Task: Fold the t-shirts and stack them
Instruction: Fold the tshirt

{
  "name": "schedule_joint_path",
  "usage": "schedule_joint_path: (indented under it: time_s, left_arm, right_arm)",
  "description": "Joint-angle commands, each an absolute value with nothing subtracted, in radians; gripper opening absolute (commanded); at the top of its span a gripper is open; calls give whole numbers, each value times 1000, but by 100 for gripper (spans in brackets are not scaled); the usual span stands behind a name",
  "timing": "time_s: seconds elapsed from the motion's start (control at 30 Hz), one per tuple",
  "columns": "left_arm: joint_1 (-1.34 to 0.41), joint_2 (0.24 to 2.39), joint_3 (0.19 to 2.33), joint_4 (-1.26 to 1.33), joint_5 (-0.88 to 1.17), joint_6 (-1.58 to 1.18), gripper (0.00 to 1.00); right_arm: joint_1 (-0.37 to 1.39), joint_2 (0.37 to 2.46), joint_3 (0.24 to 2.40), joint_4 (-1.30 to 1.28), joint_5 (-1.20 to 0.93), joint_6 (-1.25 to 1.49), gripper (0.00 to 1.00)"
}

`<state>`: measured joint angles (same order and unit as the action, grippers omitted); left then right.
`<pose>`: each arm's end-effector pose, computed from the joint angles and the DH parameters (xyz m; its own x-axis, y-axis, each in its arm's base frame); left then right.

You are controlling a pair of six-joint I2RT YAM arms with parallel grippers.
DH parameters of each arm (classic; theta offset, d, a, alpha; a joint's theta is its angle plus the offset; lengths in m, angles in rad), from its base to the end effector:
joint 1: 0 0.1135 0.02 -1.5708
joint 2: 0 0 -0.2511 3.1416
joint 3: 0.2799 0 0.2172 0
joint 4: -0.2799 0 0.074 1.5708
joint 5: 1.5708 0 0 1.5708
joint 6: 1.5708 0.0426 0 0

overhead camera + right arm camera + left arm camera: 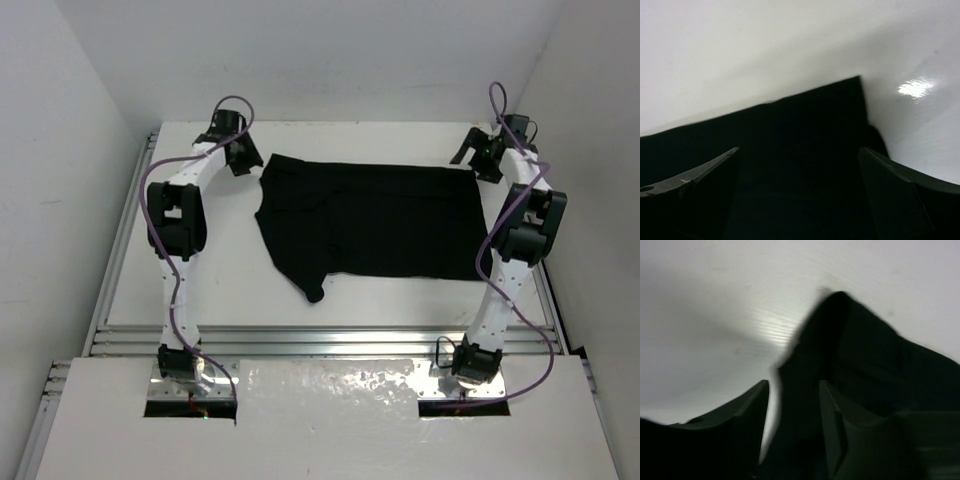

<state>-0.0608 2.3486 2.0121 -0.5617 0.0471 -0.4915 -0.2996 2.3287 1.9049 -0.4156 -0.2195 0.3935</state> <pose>0.4846 -0.0315 0.1889 -0.7308 -0.4278 -0.5319 -0.2891 0.8999 -0.3265 0.4659 -0.1342 0.1787 -0.5996 0.5769 -0.5547 0.4104 0.8167 0.4058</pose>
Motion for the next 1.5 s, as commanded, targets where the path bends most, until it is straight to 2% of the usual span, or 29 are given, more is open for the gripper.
schedule_joint_path:
  time_s: [0.0,0.03,0.07,0.1,0.23,0.33,0.47,0.67,0.8,0.87,0.9,0.93,1.1,1.27,1.47]
  left_arm:
    - [-104,2258,2042,-452,147,-497,45]
    - [-118,2272,2084,-519,123,-515,48]
    - [-123,2284,2103,-564,71,-534,59]
    - [-127,2305,2114,-607,69,-567,61]
    - [-156,2272,2015,-722,54,-588,61]
    - [-158,2206,1889,-599,122,-565,60]
    - [-118,2262,1975,-487,188,-520,60]
    - [-51,2489,2335,-445,296,-419,53]
    - [-22,2532,2284,-287,417,-466,53]
    - [-21,2577,2298,-258,469,-474,45]
    - [-21,2586,2298,-241,495,-482,45]
    - [-20,2601,2292,-230,529,-489,39]
    - [-20,2606,2218,-158,540,-515,38]
    - [-20,2643,2237,-127,575,-549,38]
    - [-20,2567,2177,-108,549,-554,16]
  right_arm:
    - [-224,2158,1913,-347,-206,377,99]
    - [-192,2122,1890,-362,-195,377,99]
    - [-177,2100,1864,-362,-190,380,99]
    - [-160,2079,1838,-368,-186,402,99]
    - [-28,2007,1715,-457,-150,396,99]
    - [59,1948,1602,-457,-146,362,99]
    - [75,1856,1422,-388,-199,419,97]
    - [81,1790,1305,-380,-250,426,95]
    - [98,1798,1276,-368,-351,425,93]
    - [130,1824,1291,-367,-402,416,91]
    - [138,1824,1299,-368,-393,416,91]
    - [141,1836,1299,-365,-387,434,91]
    - [141,1842,1325,-347,-416,462,89]
    - [141,1845,1351,-382,-423,425,89]
    - [141,1858,1341,-382,-419,420,89]
